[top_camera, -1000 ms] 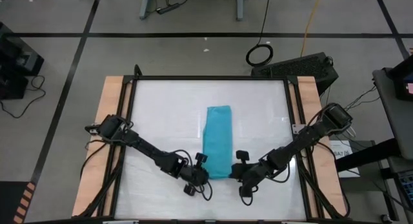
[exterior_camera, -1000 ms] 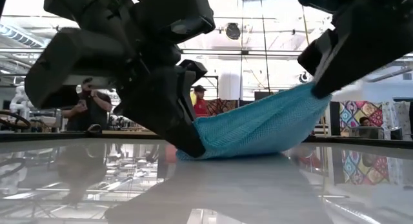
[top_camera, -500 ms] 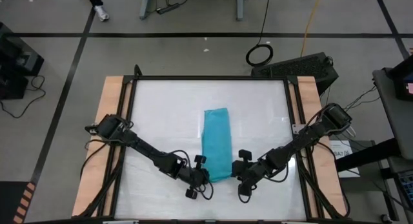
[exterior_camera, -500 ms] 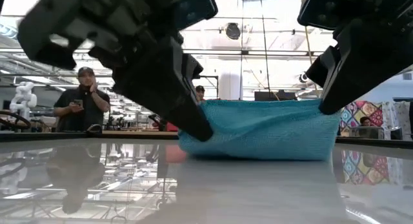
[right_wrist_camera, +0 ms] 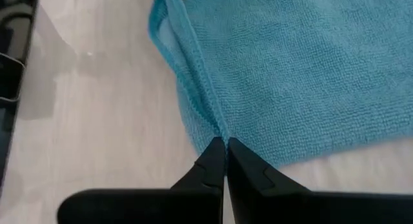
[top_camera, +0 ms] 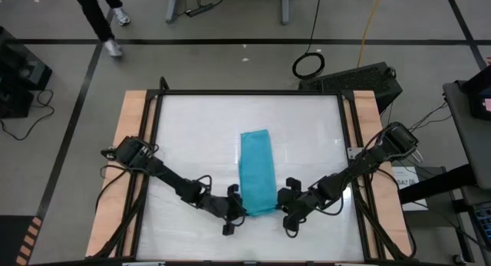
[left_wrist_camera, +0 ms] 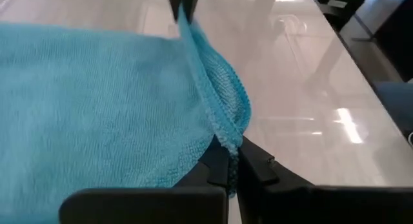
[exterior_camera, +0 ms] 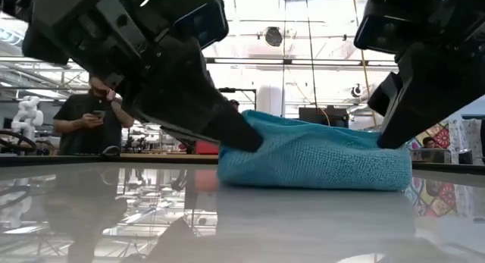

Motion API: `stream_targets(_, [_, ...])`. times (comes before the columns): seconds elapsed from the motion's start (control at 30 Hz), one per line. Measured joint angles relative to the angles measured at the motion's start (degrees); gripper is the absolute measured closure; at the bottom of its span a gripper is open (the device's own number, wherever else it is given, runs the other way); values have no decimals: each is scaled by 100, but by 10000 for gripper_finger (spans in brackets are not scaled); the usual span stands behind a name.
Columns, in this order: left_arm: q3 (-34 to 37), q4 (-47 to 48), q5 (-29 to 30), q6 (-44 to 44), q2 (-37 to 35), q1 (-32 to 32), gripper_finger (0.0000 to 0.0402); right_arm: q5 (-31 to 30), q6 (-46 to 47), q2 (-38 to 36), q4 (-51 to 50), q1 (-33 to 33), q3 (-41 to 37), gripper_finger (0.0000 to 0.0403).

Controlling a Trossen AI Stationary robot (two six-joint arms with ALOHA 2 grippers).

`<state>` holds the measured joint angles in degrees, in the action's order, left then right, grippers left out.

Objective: Roll towel
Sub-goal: Roll the blue microfiber cloth

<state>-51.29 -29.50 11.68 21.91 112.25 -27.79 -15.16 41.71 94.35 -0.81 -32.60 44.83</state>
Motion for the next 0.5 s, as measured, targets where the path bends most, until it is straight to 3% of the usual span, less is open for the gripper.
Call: stream_targets(0.5, [203,-228,-10,934,0,4,393,52,215,-2,393,287,-323,403])
